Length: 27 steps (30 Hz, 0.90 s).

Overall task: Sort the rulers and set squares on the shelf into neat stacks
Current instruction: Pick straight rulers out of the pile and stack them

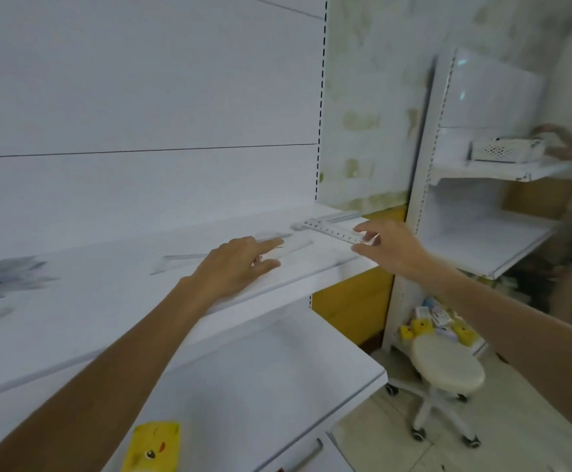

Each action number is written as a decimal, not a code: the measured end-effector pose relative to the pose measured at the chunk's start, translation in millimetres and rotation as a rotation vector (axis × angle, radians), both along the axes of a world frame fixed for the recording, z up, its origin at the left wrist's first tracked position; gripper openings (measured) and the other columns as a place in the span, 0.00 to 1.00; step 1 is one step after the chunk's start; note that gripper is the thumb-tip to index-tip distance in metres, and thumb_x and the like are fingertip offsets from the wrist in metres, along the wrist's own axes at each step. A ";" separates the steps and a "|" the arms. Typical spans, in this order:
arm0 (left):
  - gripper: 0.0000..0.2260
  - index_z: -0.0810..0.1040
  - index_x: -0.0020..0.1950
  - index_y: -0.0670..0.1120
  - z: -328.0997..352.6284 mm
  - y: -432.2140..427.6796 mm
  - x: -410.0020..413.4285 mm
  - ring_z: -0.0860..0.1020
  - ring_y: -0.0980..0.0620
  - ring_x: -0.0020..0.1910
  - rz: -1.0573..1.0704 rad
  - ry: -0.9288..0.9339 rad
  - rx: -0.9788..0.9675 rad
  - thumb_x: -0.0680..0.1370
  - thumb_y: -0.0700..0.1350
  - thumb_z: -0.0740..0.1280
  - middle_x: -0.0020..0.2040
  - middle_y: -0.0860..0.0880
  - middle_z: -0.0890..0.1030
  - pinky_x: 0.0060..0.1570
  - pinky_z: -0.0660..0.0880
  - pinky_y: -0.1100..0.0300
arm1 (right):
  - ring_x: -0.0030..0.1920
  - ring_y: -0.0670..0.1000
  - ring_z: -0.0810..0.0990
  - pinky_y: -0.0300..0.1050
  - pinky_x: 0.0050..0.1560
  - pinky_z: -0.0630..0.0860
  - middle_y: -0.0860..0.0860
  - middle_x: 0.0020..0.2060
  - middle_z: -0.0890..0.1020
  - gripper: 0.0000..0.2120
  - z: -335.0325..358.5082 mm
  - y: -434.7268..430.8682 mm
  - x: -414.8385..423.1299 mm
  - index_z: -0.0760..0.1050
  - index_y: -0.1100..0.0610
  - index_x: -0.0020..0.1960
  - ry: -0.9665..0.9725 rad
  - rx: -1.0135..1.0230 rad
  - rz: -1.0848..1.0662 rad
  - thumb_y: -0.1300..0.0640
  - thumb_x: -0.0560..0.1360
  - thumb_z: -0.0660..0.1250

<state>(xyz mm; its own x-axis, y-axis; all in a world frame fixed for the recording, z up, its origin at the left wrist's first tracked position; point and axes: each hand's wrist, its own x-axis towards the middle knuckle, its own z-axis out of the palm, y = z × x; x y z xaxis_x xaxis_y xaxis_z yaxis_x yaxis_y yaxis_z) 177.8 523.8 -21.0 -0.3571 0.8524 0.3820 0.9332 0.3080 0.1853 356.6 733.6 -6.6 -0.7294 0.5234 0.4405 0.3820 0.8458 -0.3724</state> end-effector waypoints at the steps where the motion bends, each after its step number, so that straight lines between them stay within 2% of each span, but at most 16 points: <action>1: 0.19 0.63 0.70 0.61 0.0 5.8 1.5 0.69 0.54 0.44 0.002 0.002 -0.004 0.79 0.57 0.57 0.45 0.53 0.71 0.44 0.66 0.59 | 0.44 0.50 0.78 0.45 0.45 0.76 0.50 0.49 0.79 0.20 -0.3 8.1 -1.6 0.74 0.53 0.62 -0.007 -0.004 0.009 0.50 0.73 0.68; 6: 0.20 0.67 0.69 0.56 7.7 37.6 -5.6 0.71 0.55 0.43 -0.029 -0.047 -0.022 0.77 0.52 0.62 0.46 0.55 0.72 0.46 0.66 0.63 | 0.42 0.51 0.79 0.48 0.45 0.78 0.47 0.46 0.76 0.20 -3.7 42.3 -25.4 0.74 0.53 0.63 0.031 -0.026 0.023 0.50 0.73 0.68; 9: 0.18 0.72 0.65 0.49 9.2 63.0 -14.0 0.73 0.56 0.44 -0.043 -0.089 -0.026 0.75 0.49 0.67 0.48 0.55 0.74 0.46 0.68 0.65 | 0.43 0.50 0.78 0.47 0.48 0.78 0.49 0.48 0.78 0.20 -10.2 61.8 -41.5 0.73 0.53 0.63 0.015 -0.023 0.038 0.50 0.73 0.68; 14: 0.15 0.75 0.59 0.46 15.1 106.5 -30.8 0.75 0.55 0.44 -0.049 -0.110 -0.009 0.74 0.46 0.69 0.51 0.51 0.78 0.42 0.67 0.68 | 0.45 0.49 0.77 0.45 0.48 0.77 0.49 0.49 0.79 0.19 -2.4 103.2 -60.1 0.74 0.55 0.61 -0.045 0.005 0.053 0.51 0.73 0.68; 17: 0.15 0.77 0.58 0.47 17.4 127.9 -35.7 0.76 0.56 0.44 -0.038 -0.129 -0.004 0.73 0.47 0.70 0.50 0.51 0.78 0.42 0.68 0.69 | 0.42 0.47 0.75 0.40 0.43 0.72 0.48 0.46 0.78 0.16 2.8 131.7 -71.3 0.76 0.56 0.58 -0.052 0.038 0.099 0.51 0.73 0.69; 20: 0.17 0.77 0.61 0.53 18.8 139.2 -40.6 0.76 0.58 0.44 0.012 -0.109 -0.043 0.73 0.52 0.69 0.48 0.54 0.76 0.45 0.70 0.66 | 0.41 0.46 0.73 0.35 0.41 0.67 0.49 0.45 0.77 0.16 1.8 157.8 -88.8 0.76 0.58 0.58 -0.049 0.044 0.172 0.53 0.72 0.69; 24: 0.17 0.76 0.61 0.57 18.1 142.6 -45.8 0.76 0.58 0.43 0.150 -0.092 0.001 0.73 0.55 0.68 0.46 0.57 0.76 0.47 0.73 0.62 | 0.43 0.48 0.73 0.38 0.47 0.69 0.53 0.48 0.79 0.17 -2.2 184.8 -122.8 0.76 0.59 0.59 -0.041 0.032 0.306 0.55 0.72 0.70; 27: 0.18 0.76 0.61 0.55 16.0 146.0 -42.5 0.77 0.57 0.43 0.248 -0.115 0.010 0.72 0.54 0.70 0.47 0.56 0.77 0.49 0.75 0.58 | 0.45 0.47 0.74 0.34 0.46 0.66 0.54 0.49 0.79 0.18 -4.0 201.0 -143.3 0.76 0.59 0.59 -0.058 0.011 0.424 0.55 0.71 0.71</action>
<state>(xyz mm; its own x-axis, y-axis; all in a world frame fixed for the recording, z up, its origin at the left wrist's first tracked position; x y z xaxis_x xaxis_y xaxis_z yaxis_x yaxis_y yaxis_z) 135.3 669.8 -5.0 -0.5962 0.7295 0.3352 0.8020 0.5224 0.2896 213.3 934.6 -10.6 -0.9026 0.1676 0.3965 0.0200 0.9364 -0.3504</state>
